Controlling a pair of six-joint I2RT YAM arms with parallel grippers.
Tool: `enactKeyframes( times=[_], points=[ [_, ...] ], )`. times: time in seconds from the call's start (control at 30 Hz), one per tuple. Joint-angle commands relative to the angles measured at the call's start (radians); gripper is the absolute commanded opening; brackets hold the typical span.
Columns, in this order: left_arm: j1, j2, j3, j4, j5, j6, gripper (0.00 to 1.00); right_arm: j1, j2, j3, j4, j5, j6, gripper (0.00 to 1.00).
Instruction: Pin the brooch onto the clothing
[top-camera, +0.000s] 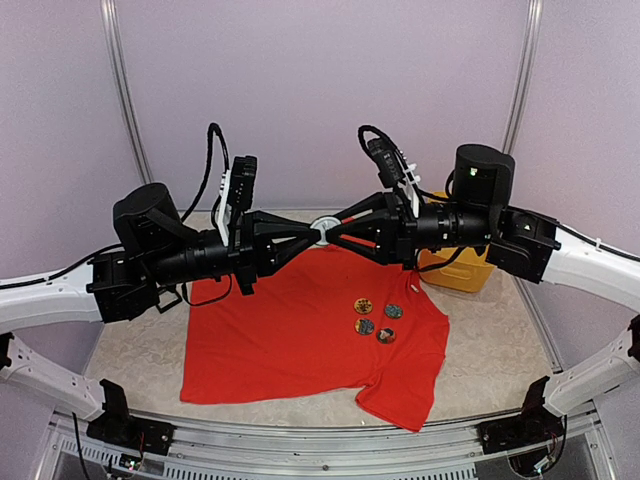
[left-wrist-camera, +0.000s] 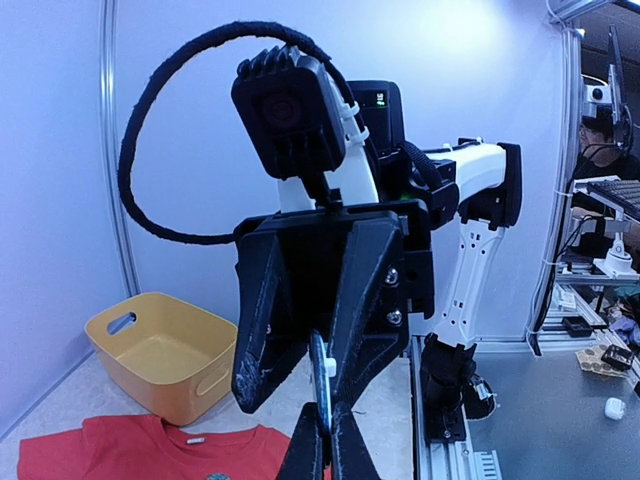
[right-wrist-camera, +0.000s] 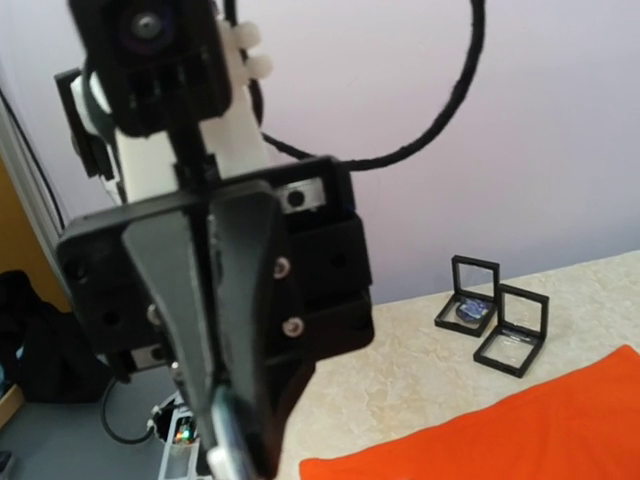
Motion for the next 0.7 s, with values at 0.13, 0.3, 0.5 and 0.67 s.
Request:
enactKeyframes(
  times=[0.13, 0.3, 0.5, 0.67],
  points=[
    [-0.043, -0.024, 0.016, -0.014, 0.072, 0.040, 0.00, -0.018, -0.011, 0.009, -0.011, 0.004, -0.104, 0.41],
    [-0.031, -0.051, 0.021, -0.075, -0.012, 0.046, 0.00, -0.019, -0.087, -0.031, -0.046, -0.249, -0.216, 0.56],
    [-0.031, -0.042, 0.039, -0.115, -0.029, 0.081, 0.00, -0.019, -0.073, -0.020, -0.026, -0.066, -0.140, 0.41],
    [-0.032, -0.030, 0.050, -0.129, -0.035, 0.083, 0.00, -0.007, -0.038, -0.005, 0.033, -0.107, -0.108, 0.35]
  ],
)
